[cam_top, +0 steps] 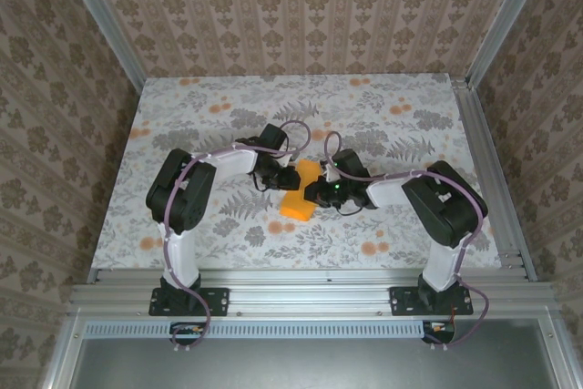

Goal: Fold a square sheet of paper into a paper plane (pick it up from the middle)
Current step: Fold the square sheet of paper in half at the center of the table.

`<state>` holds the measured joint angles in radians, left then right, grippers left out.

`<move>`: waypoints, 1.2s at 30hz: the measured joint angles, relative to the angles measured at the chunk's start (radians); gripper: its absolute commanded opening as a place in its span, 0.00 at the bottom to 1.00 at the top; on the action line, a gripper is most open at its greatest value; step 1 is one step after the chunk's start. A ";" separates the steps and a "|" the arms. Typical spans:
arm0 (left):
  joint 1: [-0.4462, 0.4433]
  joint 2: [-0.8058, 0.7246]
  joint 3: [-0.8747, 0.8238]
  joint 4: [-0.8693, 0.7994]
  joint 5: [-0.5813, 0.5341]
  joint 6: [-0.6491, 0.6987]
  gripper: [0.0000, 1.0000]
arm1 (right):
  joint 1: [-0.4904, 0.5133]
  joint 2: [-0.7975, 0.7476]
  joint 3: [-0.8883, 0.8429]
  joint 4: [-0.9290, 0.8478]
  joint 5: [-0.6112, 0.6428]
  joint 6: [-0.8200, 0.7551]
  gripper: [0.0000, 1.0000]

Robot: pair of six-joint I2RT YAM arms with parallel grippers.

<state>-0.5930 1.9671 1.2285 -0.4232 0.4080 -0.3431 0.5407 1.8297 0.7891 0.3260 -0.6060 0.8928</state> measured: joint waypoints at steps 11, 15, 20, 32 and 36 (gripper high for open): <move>0.005 0.000 0.000 0.000 0.010 0.000 0.24 | 0.021 -0.017 -0.018 -0.124 -0.001 -0.113 0.15; 0.005 0.000 0.000 0.000 0.011 0.000 0.24 | 0.021 -0.052 -0.055 -0.147 -0.001 -0.146 0.15; 0.006 0.000 0.000 -0.001 0.011 0.001 0.24 | 0.033 -0.110 -0.122 -0.150 0.000 -0.160 0.15; 0.006 -0.001 -0.002 0.000 0.011 0.001 0.24 | 0.049 -0.178 -0.165 -0.097 -0.003 -0.024 0.15; 0.006 -0.001 -0.005 0.004 0.013 0.001 0.24 | 0.051 -0.136 -0.101 -0.016 0.001 0.035 0.15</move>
<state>-0.5865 1.9659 1.2236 -0.4194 0.4210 -0.3424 0.5915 1.6939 0.6876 0.3096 -0.6052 0.9279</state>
